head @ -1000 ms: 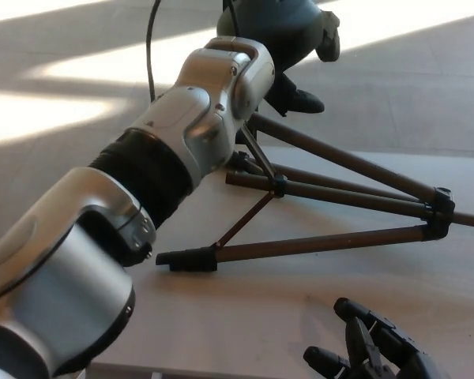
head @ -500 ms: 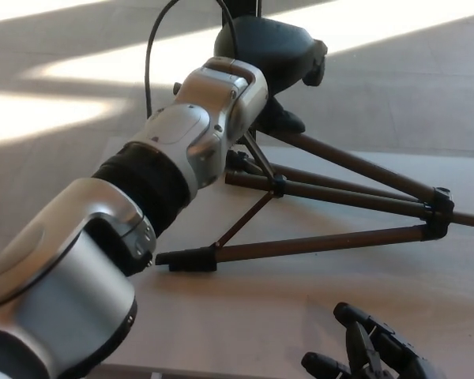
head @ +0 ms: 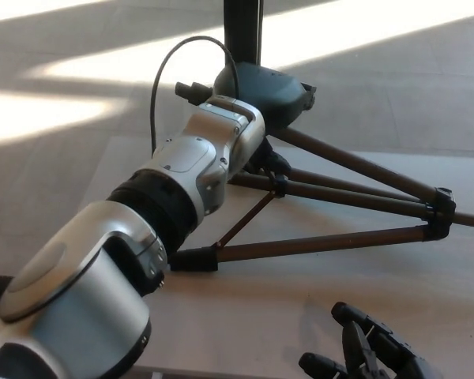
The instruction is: Use both hands of the robot to pick up the tripod lying in the middle of the desk and make it stand upright on the desk
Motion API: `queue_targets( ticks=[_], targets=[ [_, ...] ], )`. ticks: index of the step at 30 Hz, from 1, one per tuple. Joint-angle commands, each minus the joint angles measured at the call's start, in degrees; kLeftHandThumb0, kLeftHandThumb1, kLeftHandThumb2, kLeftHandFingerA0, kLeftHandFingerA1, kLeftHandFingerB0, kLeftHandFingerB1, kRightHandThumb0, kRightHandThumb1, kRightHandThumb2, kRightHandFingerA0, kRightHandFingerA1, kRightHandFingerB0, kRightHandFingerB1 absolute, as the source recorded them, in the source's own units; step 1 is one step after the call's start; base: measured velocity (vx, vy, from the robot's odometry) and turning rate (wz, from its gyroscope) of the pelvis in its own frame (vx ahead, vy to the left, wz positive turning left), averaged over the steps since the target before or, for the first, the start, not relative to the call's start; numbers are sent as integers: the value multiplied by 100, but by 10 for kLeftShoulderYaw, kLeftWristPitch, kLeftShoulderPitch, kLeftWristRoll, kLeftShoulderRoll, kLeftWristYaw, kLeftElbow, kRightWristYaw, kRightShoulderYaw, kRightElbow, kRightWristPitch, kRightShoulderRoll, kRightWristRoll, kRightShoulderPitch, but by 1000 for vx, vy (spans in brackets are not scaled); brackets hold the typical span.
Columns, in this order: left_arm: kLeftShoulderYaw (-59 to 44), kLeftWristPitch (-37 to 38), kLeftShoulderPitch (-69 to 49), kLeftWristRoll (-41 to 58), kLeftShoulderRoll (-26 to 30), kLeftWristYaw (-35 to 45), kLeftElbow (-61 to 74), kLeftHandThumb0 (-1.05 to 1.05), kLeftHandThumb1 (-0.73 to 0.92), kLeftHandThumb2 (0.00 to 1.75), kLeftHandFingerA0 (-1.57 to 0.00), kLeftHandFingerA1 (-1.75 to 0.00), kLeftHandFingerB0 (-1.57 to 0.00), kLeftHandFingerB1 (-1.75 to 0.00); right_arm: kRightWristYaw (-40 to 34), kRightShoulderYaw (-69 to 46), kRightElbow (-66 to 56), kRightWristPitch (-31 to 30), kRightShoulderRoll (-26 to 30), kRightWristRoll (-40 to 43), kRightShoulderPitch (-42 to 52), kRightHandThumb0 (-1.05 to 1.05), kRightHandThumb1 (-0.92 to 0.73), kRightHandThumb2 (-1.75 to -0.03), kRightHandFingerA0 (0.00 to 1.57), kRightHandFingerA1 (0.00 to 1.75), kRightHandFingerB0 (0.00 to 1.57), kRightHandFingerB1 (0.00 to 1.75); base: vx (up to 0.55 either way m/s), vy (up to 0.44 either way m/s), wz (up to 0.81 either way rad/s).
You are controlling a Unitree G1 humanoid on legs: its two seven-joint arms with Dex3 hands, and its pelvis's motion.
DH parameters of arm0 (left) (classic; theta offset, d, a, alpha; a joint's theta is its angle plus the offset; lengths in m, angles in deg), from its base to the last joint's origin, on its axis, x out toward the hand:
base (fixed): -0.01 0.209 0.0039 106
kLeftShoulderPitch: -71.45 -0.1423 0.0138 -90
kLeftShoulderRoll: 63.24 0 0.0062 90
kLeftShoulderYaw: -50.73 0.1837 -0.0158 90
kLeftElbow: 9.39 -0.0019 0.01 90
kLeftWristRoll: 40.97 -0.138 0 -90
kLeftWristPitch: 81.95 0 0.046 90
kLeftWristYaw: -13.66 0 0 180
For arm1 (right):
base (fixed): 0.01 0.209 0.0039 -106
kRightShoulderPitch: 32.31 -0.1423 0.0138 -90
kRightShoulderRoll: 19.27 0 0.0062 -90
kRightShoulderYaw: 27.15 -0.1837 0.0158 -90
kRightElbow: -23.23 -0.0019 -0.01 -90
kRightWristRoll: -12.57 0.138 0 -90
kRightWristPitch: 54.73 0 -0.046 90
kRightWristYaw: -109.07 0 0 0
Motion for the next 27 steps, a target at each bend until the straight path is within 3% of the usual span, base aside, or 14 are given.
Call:
queue_targets(
  ticks=[1,6,7,8,9,10,12,14,15,16,19,20,27],
  targets=[
    [-15,5,-4,-14,-12,-22,-9,-77,47,86,-21,-53,-18,-43,-18,-1,1,16,-57,8,2,-61,-62,-58,79,86,67,56,0,0,0],
    [-28,10,-7,-14,-24,-32,-16,-79,49,89,-22,-55,-16,-45,-18,0,1,20,-54,11,2,-61,-61,-58,78,88,67,58,0,0,0],
    [-29,13,-7,-15,-24,-34,-17,-80,65,61,-26,-50,-21,-36,-20,1,1,21,-55,10,1,-61,-61,-58,76,87,68,58,0,0,0],
    [-28,19,-9,-17,-23,-39,-17,-81,66,60,-30,-52,-22,-37,-21,3,1,20,-53,7,0,-61,-62,-59,76,86,67,57,0,0,0],
    [-25,18,-10,-23,-20,-42,-18,-79,50,91,-30,-59,-15,-47,-21,4,1,20,-52,7,0,-60,-62,-59,75,85,66,57,0,0,0],
    [-23,16,-10,-25,-20,-39,-19,-75,63,59,-33,-52,-23,-37,-21,5,1,20,-52,7,-1,-61,-62,-59,78,88,66,57,0,0,0],
    [-21,13,-8,-28,-19,-34,-21,-75,63,59,-33,-52,-23,-37,-22,6,1,20,-51,7,-2,-61,-62,-59,78,88,66,57,0,0,0],
    [-9,0,-5,-38,-13,-9,-19,-74,63,60,-28,-51,-20,-37,-26,8,-1,18,-52,8,0,-61,-62,-59,76,87,65,56,0,0,0],
    [4,-2,-6,-49,-6,6,-24,-75,48,87,-23,-55,-15,-44,-19,10,1,21,-49,8,1,-60,-63,-59,72,88,64,56,0,0,0],
    [8,0,-8,-53,-3,5,-25,-74,60,59,-30,-49,-24,-34,-19,10,2,21,-48,8,0,-61,-63,-59,72,87,63,55,0,0,0],
    [18,4,-14,-60,4,5,-24,-75,59,59,-31,-50,-25,-36,-20,12,4,21,-48,7,-2,-61,-63,-60,73,88,63,55,0,0,0],
    [30,3,-17,-69,7,15,-26,-77,45,86,-30,-58,-23,-50,-22,12,3,19,-48,9,-3,-61,-63,-60,73,88,63,55,0,0,0],
    [64,-9,-28,-99,2,19,-32,-77,46,86,-22,-55,-12,-43,-20,12,3,19,-44,8,-9,-61,-64,-60,69,90,59,55,0,0,0]
  ],
)
